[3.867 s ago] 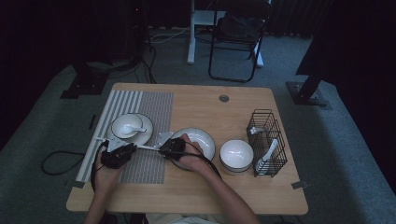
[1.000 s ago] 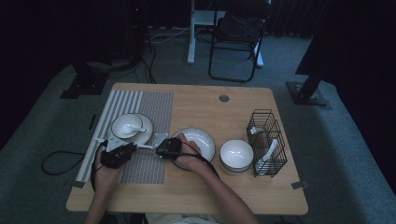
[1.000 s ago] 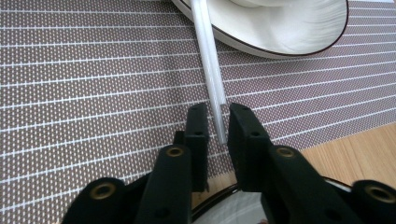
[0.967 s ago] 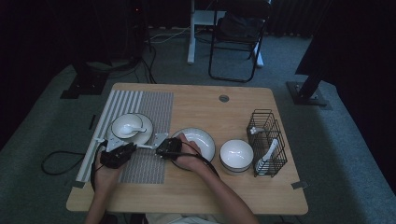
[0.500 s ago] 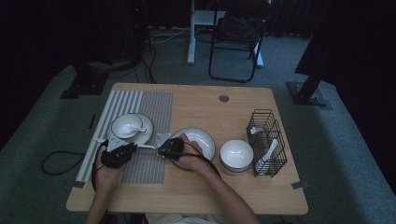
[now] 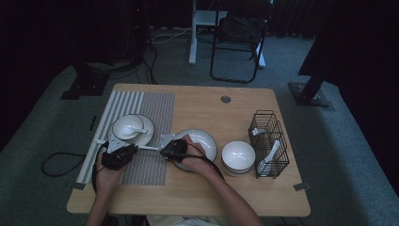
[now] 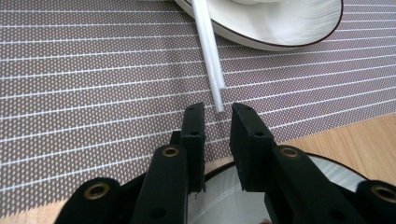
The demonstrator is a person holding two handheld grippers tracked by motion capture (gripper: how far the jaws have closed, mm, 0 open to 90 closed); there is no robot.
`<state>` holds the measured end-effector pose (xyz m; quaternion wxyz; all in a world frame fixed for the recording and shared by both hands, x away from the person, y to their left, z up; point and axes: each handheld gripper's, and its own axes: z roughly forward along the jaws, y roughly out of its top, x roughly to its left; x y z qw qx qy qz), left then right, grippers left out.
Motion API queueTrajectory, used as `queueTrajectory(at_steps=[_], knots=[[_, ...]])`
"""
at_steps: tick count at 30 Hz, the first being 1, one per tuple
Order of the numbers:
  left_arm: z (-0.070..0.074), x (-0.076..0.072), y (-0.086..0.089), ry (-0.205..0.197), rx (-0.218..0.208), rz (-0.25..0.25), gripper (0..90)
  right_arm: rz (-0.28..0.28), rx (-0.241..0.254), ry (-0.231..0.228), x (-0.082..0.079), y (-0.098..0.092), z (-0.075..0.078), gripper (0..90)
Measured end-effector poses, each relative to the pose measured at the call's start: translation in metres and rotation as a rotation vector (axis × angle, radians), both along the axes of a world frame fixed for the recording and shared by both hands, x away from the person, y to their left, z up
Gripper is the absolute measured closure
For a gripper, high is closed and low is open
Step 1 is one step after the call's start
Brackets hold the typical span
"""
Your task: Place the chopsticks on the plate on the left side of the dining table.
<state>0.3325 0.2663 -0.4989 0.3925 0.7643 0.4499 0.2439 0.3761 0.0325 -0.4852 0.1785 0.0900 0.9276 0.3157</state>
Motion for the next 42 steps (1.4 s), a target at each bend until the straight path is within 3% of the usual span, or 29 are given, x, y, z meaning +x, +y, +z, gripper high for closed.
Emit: queueTrajectory(at_steps=[9, 19, 33, 42], knots=[[0.0, 0.0, 0.0, -0.001, -0.004, 0.0, 79.5, 0.0, -0.017, -0.019, 0.001, 0.005, -0.004, 85.6], [0.0, 0.0, -0.001, -0.001, -0.003, -0.003, 79.1, -0.002, -0.01, -0.019, 0.001, 0.008, -0.002, 81.1], [-0.001, 0.002, 0.001, 0.009, 0.001, 0.004, 79.1, -0.011, -0.044, -0.075, -0.001, 0.006, 0.001, 81.7], [-0.001, 0.001, 0.001, 0.006, -0.004, 0.007, 79.1, -0.016, -0.043, -0.065, 0.002, 0.01, -0.002, 82.5]])
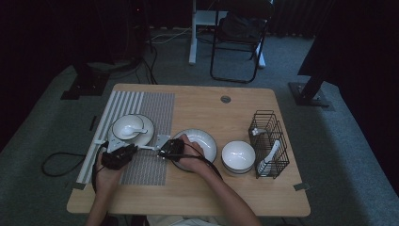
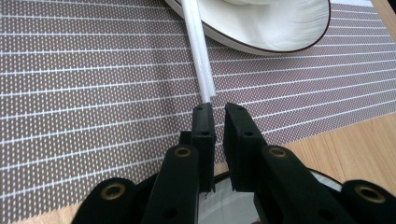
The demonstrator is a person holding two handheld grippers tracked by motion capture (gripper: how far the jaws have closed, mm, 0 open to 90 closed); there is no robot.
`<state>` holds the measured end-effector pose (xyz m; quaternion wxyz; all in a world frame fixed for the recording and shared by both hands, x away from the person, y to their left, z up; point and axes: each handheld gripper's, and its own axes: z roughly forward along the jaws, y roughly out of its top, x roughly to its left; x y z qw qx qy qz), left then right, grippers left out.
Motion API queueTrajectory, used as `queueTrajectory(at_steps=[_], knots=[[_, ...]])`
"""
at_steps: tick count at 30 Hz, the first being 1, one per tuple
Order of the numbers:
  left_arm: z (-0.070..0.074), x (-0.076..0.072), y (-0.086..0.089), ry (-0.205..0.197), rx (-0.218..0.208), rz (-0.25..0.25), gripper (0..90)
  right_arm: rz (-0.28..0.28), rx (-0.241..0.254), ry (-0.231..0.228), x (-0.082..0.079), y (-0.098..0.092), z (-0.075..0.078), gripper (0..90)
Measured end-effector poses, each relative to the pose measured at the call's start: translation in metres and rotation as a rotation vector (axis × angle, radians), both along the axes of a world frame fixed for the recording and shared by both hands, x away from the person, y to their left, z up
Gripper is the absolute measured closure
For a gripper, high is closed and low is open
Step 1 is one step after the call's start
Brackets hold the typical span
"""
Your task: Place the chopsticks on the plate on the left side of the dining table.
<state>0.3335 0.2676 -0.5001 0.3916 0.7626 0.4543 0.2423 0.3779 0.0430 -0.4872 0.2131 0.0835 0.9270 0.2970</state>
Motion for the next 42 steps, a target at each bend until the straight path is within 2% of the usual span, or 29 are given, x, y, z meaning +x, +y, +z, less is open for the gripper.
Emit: queueTrajectory(at_steps=[14, 29, 35, 39, 42], knots=[[0.0, 0.0, 0.001, 0.004, 0.001, 0.005, 79.0, 0.003, -0.007, 0.009, 0.001, 0.001, -0.002, 82.3], [0.0, 0.0, 0.001, 0.004, 0.0, 0.007, 78.9, -0.01, 0.015, 0.009, 0.001, 0.0, 0.0, 80.7], [0.001, -0.002, 0.006, -0.003, 0.0, 0.019, 78.7, -0.011, 0.061, 0.019, -0.004, -0.006, 0.006, 79.4], [0.004, -0.006, 0.015, -0.009, 0.0, 0.043, 78.7, 0.005, 0.129, 0.037, -0.016, -0.017, 0.015, 76.9], [0.005, -0.01, 0.026, -0.015, 0.0, 0.075, 78.6, 0.017, 0.152, 0.036, -0.027, -0.022, 0.017, 75.5]])
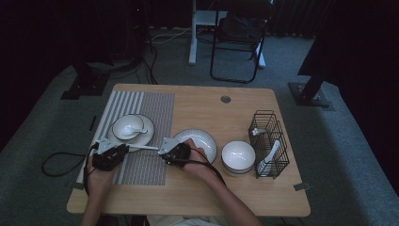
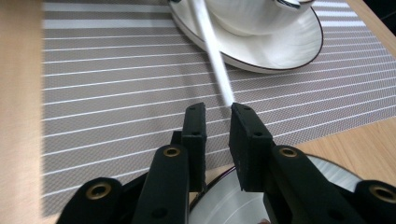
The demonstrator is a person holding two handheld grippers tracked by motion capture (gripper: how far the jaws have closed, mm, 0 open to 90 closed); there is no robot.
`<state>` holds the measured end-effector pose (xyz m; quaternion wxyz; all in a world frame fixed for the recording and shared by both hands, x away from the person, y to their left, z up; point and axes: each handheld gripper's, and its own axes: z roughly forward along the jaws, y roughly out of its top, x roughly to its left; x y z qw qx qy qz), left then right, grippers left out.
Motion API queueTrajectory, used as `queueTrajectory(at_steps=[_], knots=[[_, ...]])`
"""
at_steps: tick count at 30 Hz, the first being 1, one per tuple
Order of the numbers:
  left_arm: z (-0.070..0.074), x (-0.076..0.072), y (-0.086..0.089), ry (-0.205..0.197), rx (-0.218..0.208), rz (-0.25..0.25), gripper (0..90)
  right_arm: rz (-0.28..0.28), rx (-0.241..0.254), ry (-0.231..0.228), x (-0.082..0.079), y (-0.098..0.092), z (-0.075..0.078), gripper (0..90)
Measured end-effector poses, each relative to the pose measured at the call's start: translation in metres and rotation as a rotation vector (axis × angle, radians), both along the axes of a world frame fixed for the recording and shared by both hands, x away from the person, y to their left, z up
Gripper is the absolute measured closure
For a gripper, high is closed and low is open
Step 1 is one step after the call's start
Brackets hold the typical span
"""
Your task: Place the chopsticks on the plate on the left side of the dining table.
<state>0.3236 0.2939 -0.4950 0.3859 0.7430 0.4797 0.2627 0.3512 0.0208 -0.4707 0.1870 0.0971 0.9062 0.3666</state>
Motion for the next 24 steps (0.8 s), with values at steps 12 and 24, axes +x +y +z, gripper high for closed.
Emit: queueTrajectory(at_steps=[12, 24], knots=[[-0.005, -0.017, 0.049, 0.007, -0.006, 0.142, 78.5, -0.001, 0.076, -0.007, -0.03, -0.023, 0.001, 71.7], [-0.007, -0.014, 0.067, 0.003, -0.007, 0.198, 78.5, -0.014, 0.102, 0.003, -0.038, -0.035, -0.005, 70.9]])
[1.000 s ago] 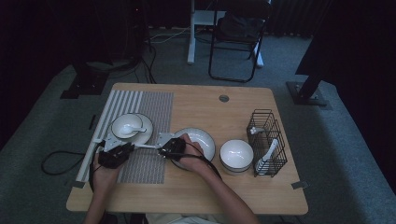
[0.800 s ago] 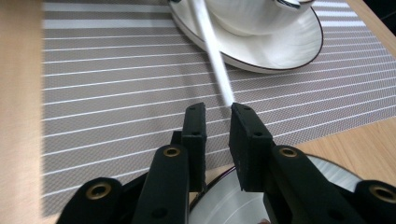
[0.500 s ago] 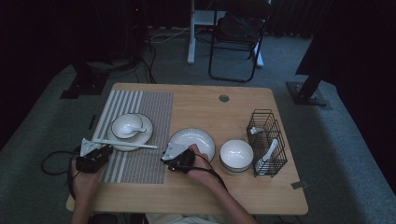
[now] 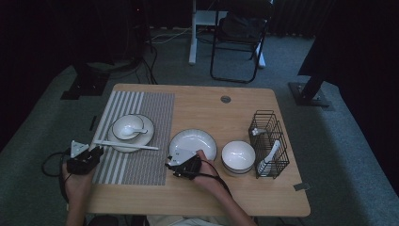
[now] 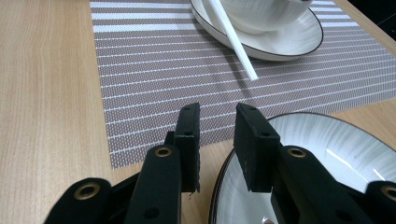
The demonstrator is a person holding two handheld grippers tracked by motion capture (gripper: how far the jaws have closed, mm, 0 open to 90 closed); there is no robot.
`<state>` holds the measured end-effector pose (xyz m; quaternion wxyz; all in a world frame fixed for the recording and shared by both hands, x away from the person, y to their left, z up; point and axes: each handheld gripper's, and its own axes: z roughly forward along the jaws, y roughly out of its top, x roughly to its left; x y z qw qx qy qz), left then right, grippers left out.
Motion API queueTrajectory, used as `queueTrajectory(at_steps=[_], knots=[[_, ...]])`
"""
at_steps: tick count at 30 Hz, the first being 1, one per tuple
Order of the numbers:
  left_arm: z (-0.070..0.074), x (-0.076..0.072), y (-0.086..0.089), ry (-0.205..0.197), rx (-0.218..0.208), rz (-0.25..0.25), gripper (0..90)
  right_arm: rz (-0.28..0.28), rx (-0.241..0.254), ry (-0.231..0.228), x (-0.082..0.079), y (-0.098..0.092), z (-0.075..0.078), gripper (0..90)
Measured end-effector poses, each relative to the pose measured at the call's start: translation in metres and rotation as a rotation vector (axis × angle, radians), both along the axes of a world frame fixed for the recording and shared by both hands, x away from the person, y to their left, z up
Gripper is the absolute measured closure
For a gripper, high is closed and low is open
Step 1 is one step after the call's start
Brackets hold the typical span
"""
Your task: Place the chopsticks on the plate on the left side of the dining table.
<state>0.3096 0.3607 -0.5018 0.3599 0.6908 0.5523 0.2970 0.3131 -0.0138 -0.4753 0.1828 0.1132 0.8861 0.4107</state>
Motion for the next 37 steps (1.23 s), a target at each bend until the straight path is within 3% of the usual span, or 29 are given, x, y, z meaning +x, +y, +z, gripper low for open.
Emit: queueTrajectory(at_steps=[37], knots=[[-0.004, -0.019, -0.005, -0.018, -0.029, 0.007, 77.3, -0.002, 0.02, 0.056, -0.02, -0.012, -0.019, 70.2]])
